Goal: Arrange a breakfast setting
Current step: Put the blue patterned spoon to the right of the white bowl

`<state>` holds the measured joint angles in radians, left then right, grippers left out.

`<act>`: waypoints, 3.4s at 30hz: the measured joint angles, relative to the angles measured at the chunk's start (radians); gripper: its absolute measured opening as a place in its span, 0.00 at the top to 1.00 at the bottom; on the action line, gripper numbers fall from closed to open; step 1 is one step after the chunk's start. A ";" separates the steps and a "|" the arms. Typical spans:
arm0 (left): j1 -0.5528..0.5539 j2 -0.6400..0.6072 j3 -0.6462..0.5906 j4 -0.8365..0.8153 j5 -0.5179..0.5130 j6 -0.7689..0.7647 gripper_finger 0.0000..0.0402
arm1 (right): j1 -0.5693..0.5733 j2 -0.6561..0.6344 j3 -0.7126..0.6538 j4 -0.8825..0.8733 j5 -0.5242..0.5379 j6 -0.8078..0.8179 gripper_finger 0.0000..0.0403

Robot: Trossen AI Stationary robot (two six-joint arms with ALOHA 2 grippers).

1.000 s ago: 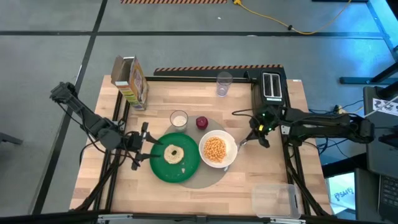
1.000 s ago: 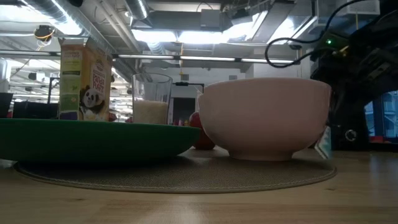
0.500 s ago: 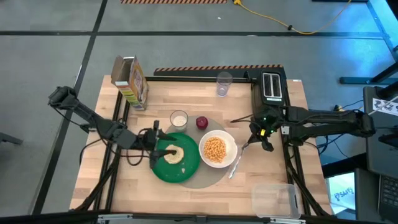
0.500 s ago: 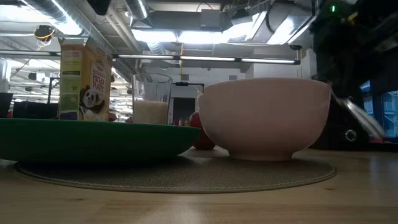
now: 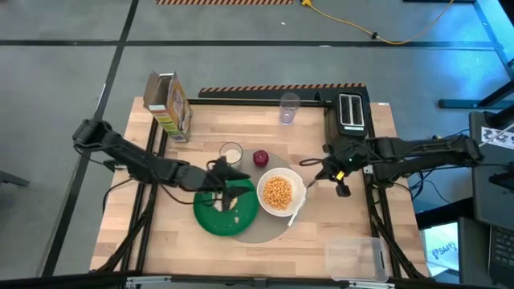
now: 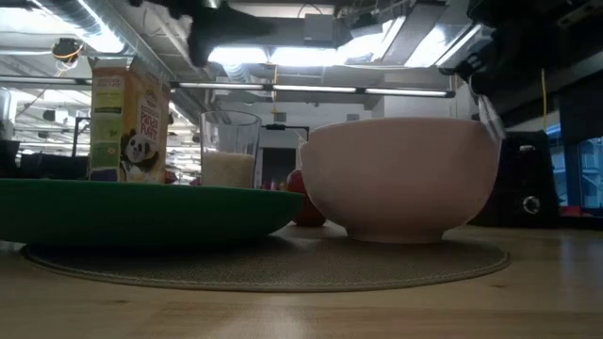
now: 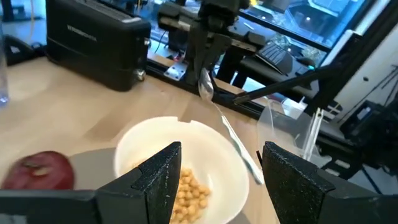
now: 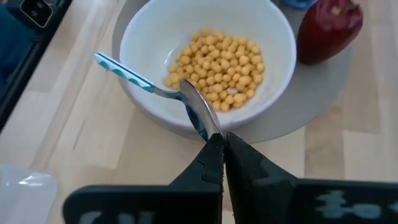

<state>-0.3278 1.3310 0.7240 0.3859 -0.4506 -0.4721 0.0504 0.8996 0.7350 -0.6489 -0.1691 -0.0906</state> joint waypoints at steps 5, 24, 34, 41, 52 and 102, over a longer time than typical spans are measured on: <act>0.016 0.144 0.126 -0.002 0.037 -0.050 0.47 | 0.024 0.003 0.020 0.019 0.047 -0.010 1.00; 0.087 0.619 0.610 -0.179 0.199 -0.243 0.48 | 0.023 0.003 0.026 0.093 0.027 -0.071 1.00; 0.112 0.662 0.666 -0.200 0.211 -0.249 0.48 | 0.023 0.004 0.026 0.134 0.020 -0.100 1.00; 0.112 0.662 0.666 -0.248 0.216 -0.244 0.48 | 0.023 0.004 0.026 0.178 0.020 -0.099 1.00; 0.110 0.662 0.666 -0.243 0.233 -0.194 0.82 | 0.021 0.004 0.026 0.185 0.021 -0.099 1.00; 0.021 0.532 0.489 0.250 0.142 0.322 0.94 | 0.193 0.097 -0.286 1.458 0.023 -0.025 0.46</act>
<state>-0.3070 1.8633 1.2129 0.6364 -0.3086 -0.1506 0.2433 0.9967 0.4487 0.8092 -0.1459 -0.1157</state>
